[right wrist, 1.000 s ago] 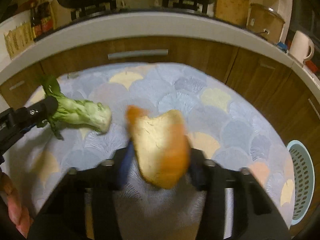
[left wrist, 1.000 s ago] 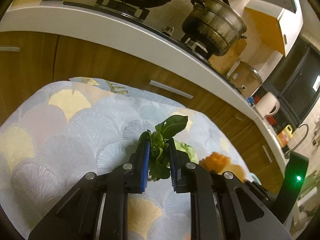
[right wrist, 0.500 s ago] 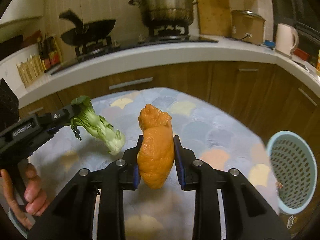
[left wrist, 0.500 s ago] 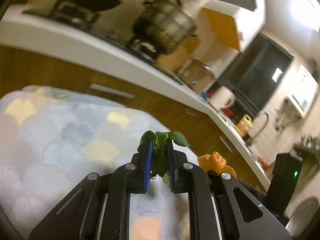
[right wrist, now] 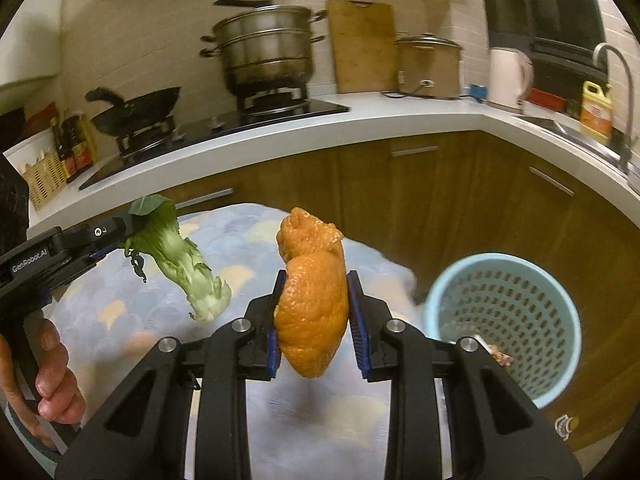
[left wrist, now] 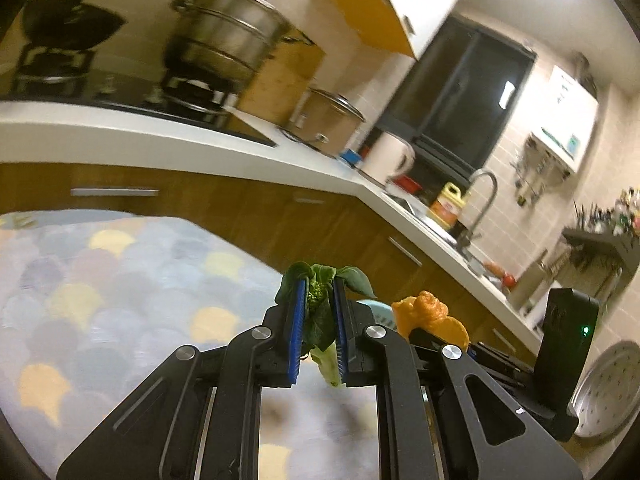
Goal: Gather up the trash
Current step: 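Carry the greens and bread crust over the blue basket and open both tools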
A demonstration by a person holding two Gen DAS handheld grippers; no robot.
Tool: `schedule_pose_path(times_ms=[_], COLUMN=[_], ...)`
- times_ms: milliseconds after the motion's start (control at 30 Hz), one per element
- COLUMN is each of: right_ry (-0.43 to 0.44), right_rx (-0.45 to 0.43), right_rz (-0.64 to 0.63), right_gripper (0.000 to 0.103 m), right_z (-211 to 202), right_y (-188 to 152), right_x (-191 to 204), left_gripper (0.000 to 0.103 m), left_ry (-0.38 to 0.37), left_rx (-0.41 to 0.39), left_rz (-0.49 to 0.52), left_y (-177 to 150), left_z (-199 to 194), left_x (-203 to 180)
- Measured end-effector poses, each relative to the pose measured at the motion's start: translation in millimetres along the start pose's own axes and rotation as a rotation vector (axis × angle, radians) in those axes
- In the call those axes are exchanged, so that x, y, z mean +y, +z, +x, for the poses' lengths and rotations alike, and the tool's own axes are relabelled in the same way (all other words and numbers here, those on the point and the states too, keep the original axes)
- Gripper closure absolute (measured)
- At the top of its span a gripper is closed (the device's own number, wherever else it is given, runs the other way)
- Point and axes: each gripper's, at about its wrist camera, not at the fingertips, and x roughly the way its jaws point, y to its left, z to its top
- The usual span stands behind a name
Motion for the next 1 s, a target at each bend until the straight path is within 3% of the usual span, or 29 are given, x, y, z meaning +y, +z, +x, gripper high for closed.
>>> schedule_pose_path(times_ms=[233,467,767,833,867,933,1000], right_ry=[-0.076,-0.209,-0.260,-0.256,-0.258,-0.244,-0.237], right_rx=[-0.010,-0.007,0.079,0.105,0.120,0.140,0.142], right_rz=[0.080,0.206,0.307,0.318,0.329,0.353,0.369], right_gripper=[0.078,0.078,0.077,0.072,0.065,0.048,0.047], right_z=[-12,-14,12,21,26,33,36], right_y=[-7,-15,-35,-36,-37,-38,-39], right_x=[-70,-157,-222,-230,-234,-242,-247], left_gripper=[0.091,0.091,0.091,0.090,0.086,0.067,0.057], left_ry=[-0.061,-0.115,-0.131,-0.117,-0.115,-0.105,-0.075], left_rx=[0.072,0.160,0.272,0.294,0.303,0.331,0.336], left_rz=[0.065,0.134,0.193,0.210,0.217,0.224,0.239], left_y=[-9,-21,-47,-52,-54,-60,-64], left_z=[54,115,196,210,216,228,233], left_x=[-57,-106,-150,-156,-158,-159,-158])
